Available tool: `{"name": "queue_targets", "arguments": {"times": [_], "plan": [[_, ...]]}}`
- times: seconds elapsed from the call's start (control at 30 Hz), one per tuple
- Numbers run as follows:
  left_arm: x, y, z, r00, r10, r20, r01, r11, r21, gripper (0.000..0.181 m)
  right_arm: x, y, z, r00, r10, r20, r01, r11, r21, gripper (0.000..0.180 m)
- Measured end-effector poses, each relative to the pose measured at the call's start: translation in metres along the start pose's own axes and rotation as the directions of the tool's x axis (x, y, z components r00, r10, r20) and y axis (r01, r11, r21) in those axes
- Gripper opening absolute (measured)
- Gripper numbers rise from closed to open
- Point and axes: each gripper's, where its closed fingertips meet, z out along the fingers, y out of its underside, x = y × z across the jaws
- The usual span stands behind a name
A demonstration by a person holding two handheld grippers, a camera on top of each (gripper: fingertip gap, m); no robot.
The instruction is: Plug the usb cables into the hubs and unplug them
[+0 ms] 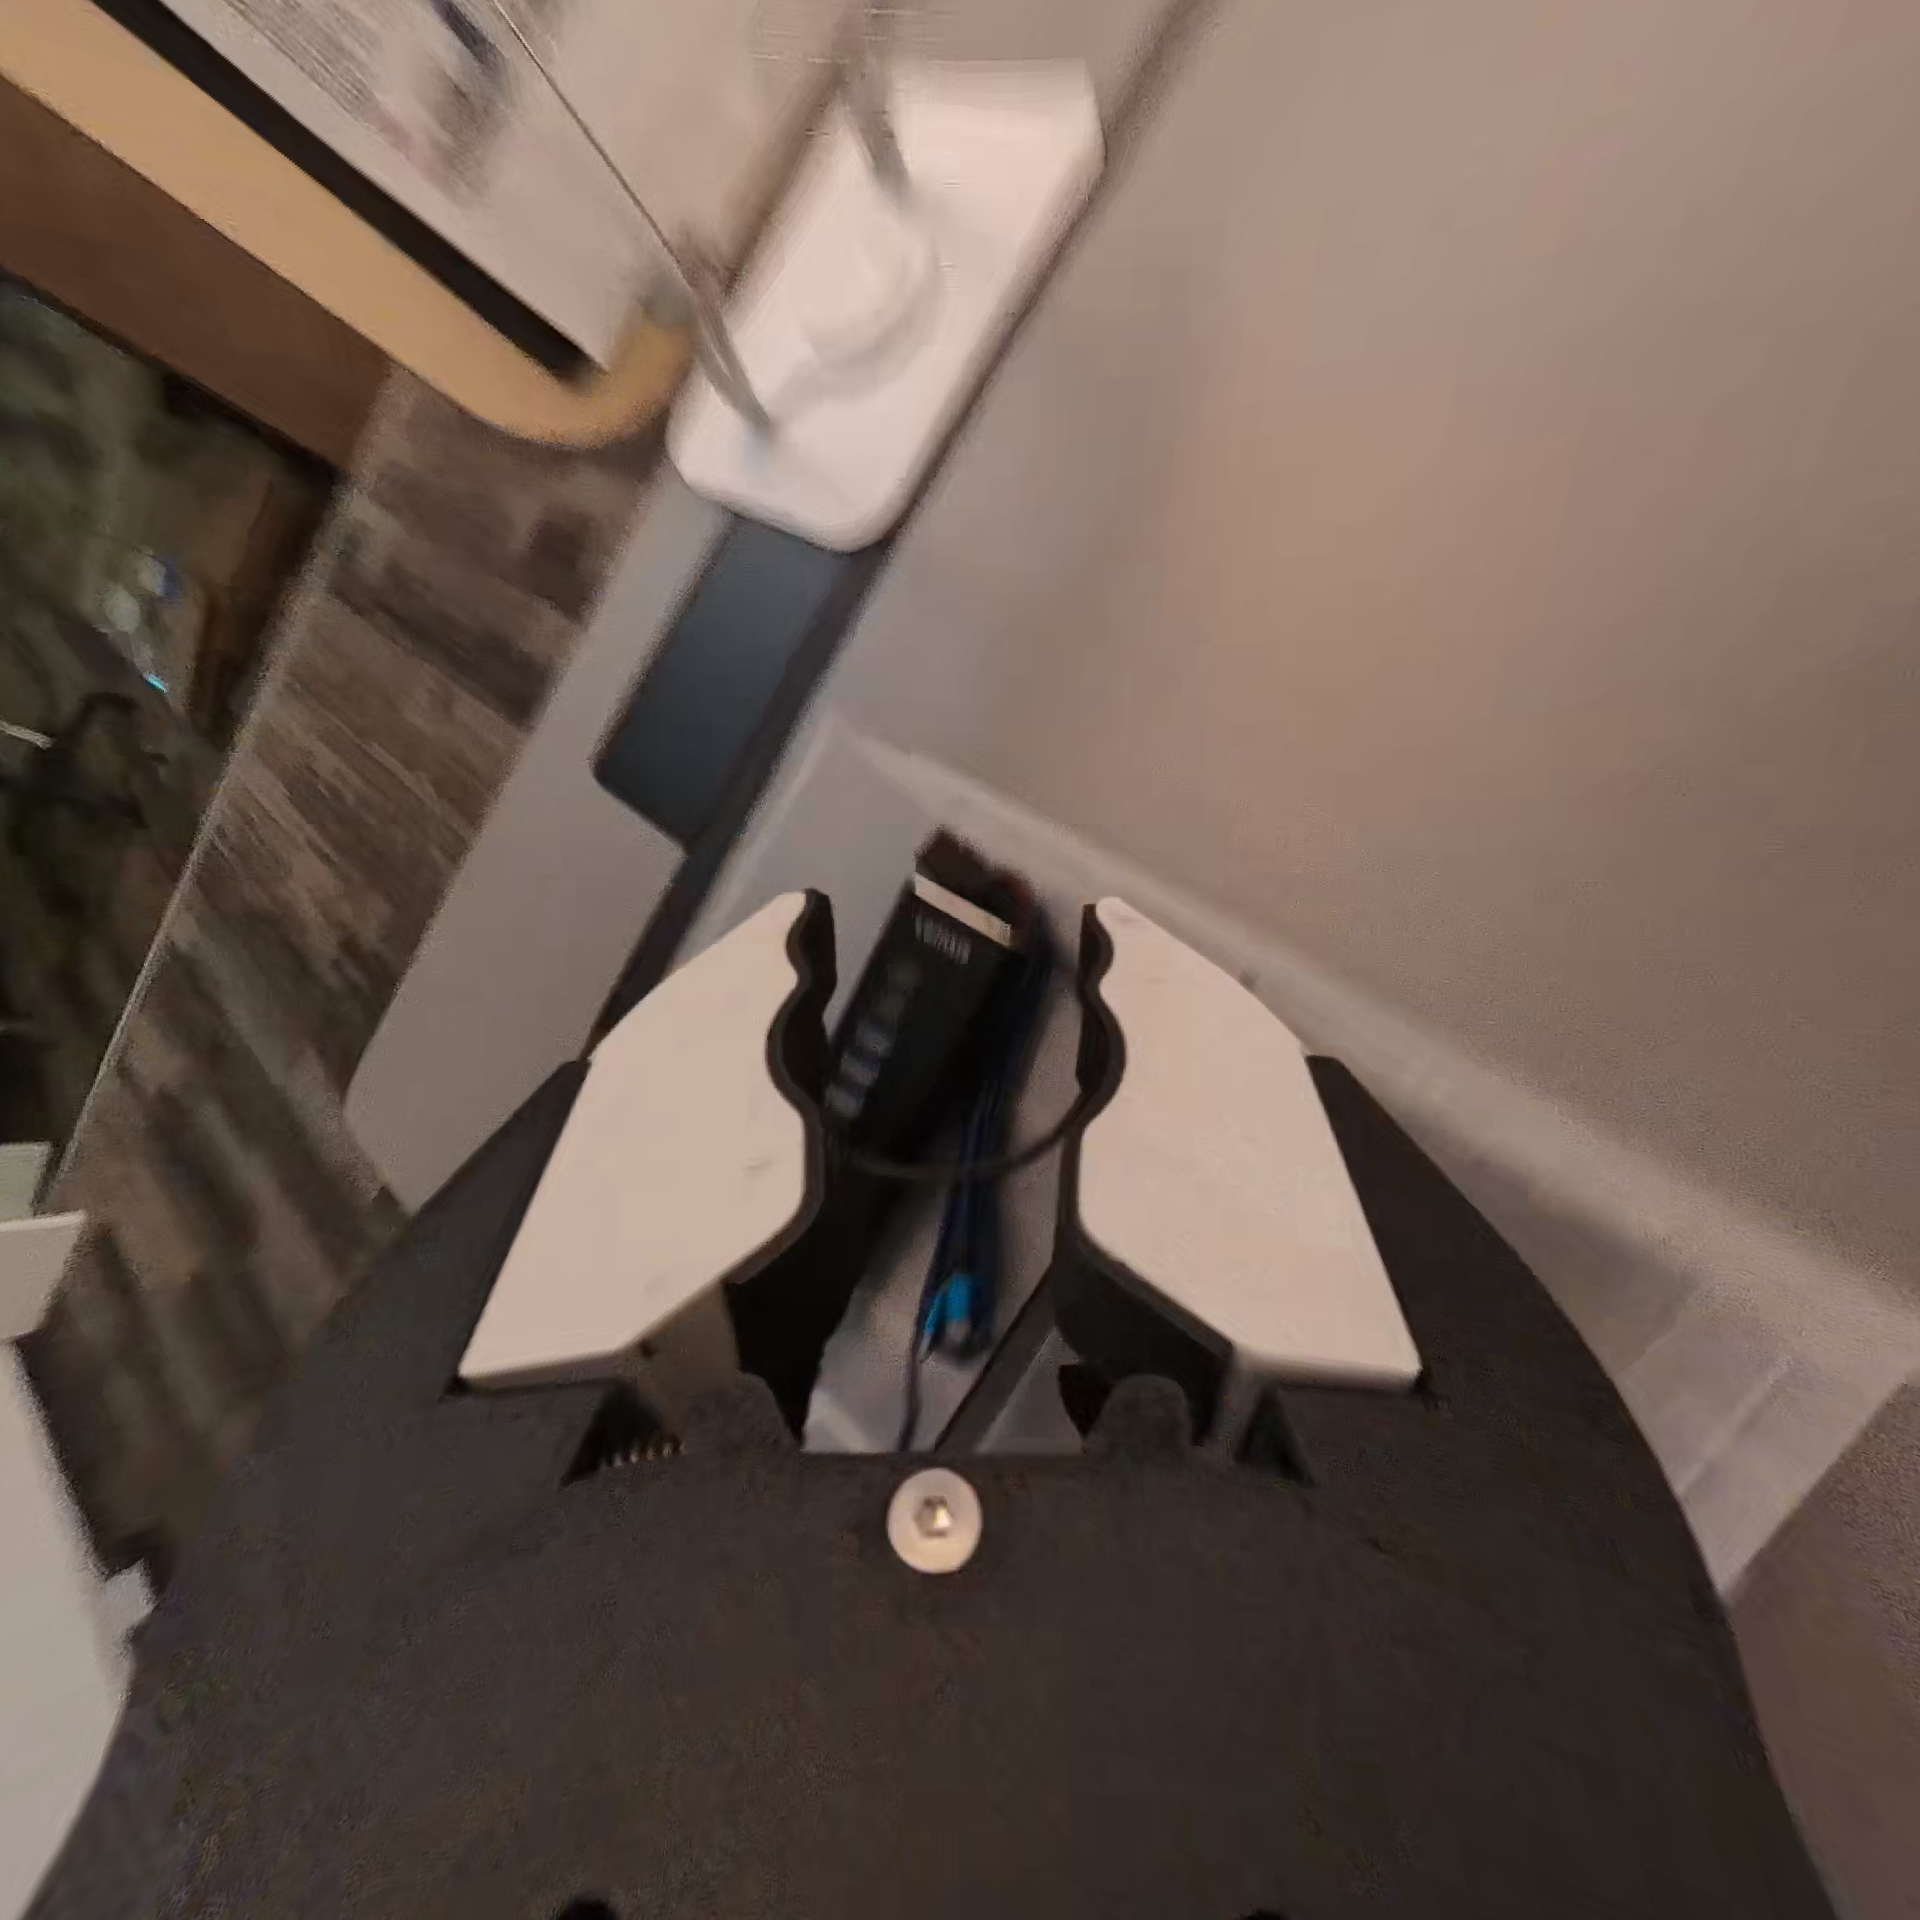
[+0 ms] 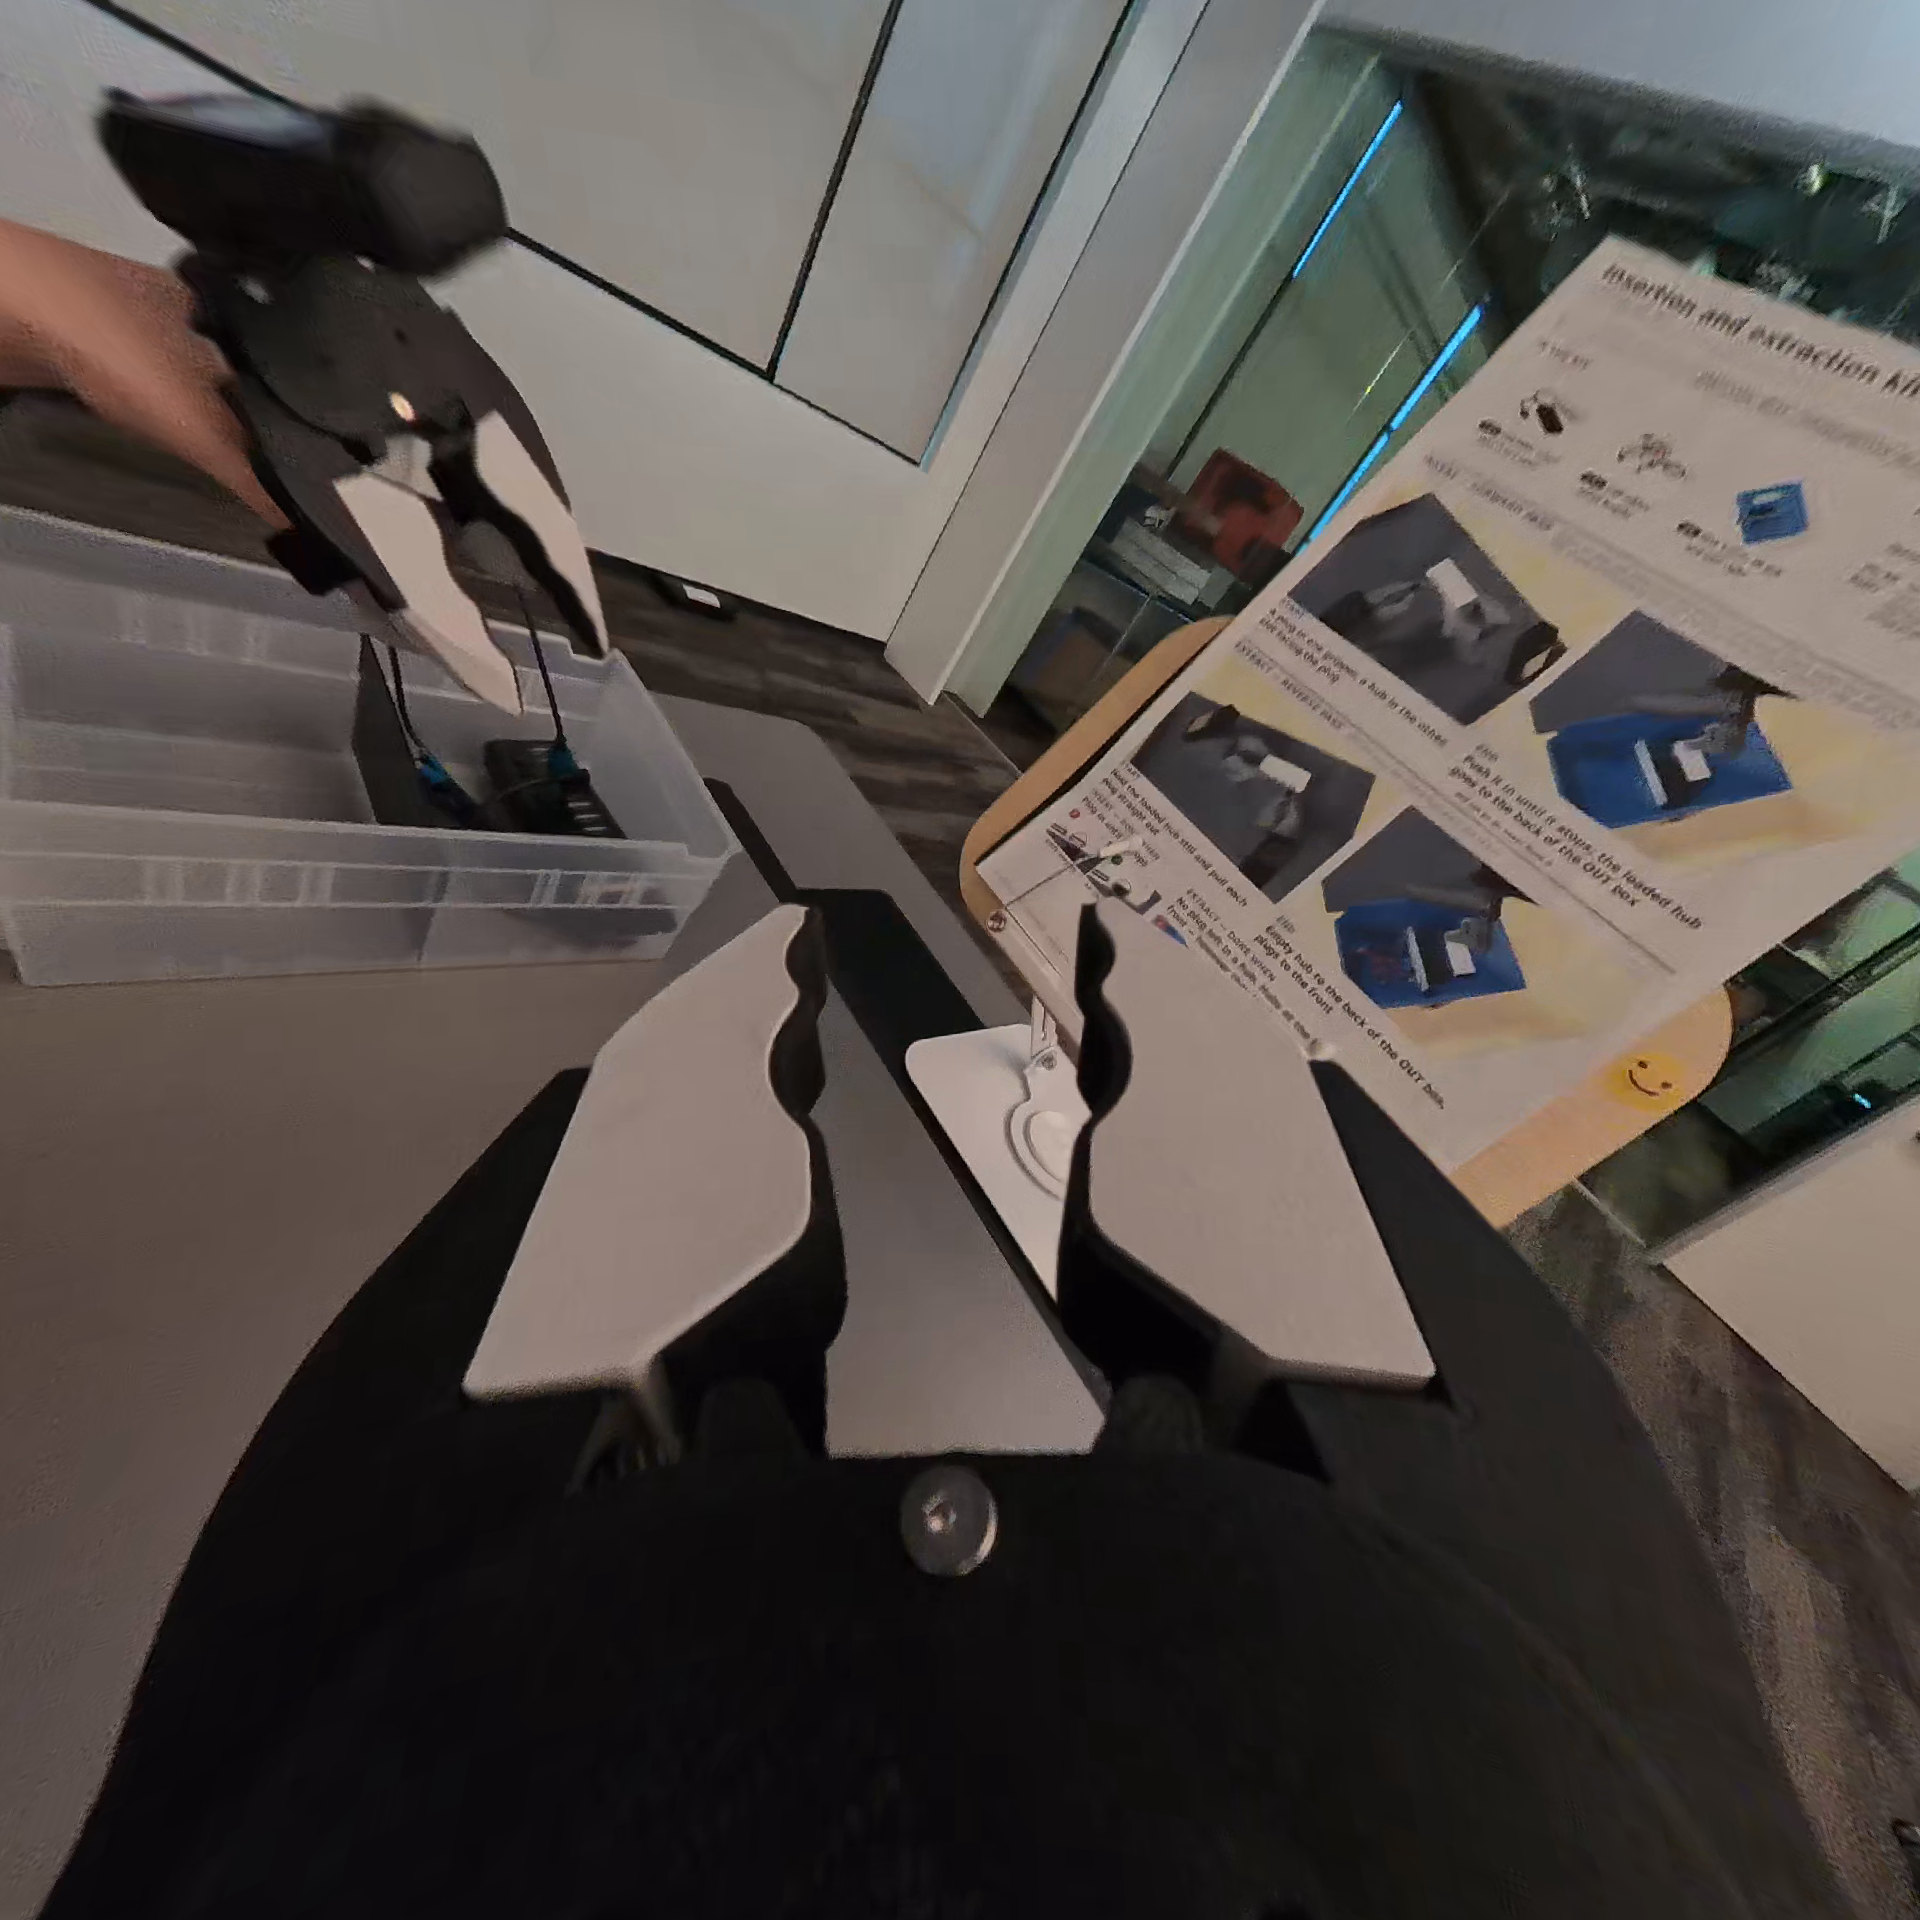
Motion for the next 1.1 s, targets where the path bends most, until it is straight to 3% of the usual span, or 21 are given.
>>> {"name": "queue_targets", "arguments": {"times": [0.03, 0.13, 0.2, 0.3, 0.5, 0.6, 0.73, 0.9, 1.1], "plan": [[-0.001, 0.023, 0.014, 0.997, 0.067, -0.046, -0.073, 0.988, -0.134, 0.048, 0.003, 0.005, 0.001, 1.000, -0.003, -0.005, 0.003, 1.000, -0.009, 0.046], [-0.014, 0.084, 0.040, 0.962, 0.229, -0.145, -0.270, 0.865, -0.424, 0.052, 0.014, 0.020, 0.000, 0.999, -0.033, -0.038, 0.030, 0.997, -0.065, 0.046], [-0.029, 0.101, 0.053, 0.941, 0.299, -0.157, -0.337, 0.805, -0.488, 0.052, 0.020, 0.026, -0.002, 0.997, -0.047, -0.059, 0.042, 0.996, -0.081, 0.046], [-0.027, 0.099, 0.068, 0.928, 0.305, -0.216, -0.371, 0.817, -0.441, 0.051, 0.025, 0.034, -0.002, 0.997, -0.044, -0.063, 0.038, 0.995, -0.093, 0.046], [-0.022, 0.107, 0.060, 0.914, 0.266, -0.306, -0.400, 0.717, -0.572, 0.066, 0.031, 0.059, 0.004, 0.996, -0.050, -0.069, 0.037, 0.983, -0.178, 0.046], [-0.016, 0.090, 0.051, 0.906, 0.257, -0.335, -0.408, 0.739, -0.536, 0.065, 0.031, 0.067, 0.009, 0.997, -0.055, -0.061, 0.041, 0.979, -0.202, 0.046], [-0.005, 0.053, 0.063, 0.882, 0.282, -0.377, -0.423, 0.828, -0.369, 0.061, 0.031, 0.075, 0.012, 0.997, -0.051, -0.050, 0.039, 0.975, -0.220, 0.046], [-0.019, 0.078, 0.090, 0.877, 0.278, -0.393, -0.448, 0.770, -0.455, 0.059, 0.031, 0.077, 0.006, 0.997, -0.071, -0.044, 0.059, 0.972, -0.226, 0.046], [-0.013, 0.094, 0.111, 0.851, 0.322, -0.415, -0.496, 0.752, -0.434, 0.055, 0.032, 0.077, 0.004, 0.998, -0.055, -0.037, 0.046, 0.977, -0.210, 0.045]]}}
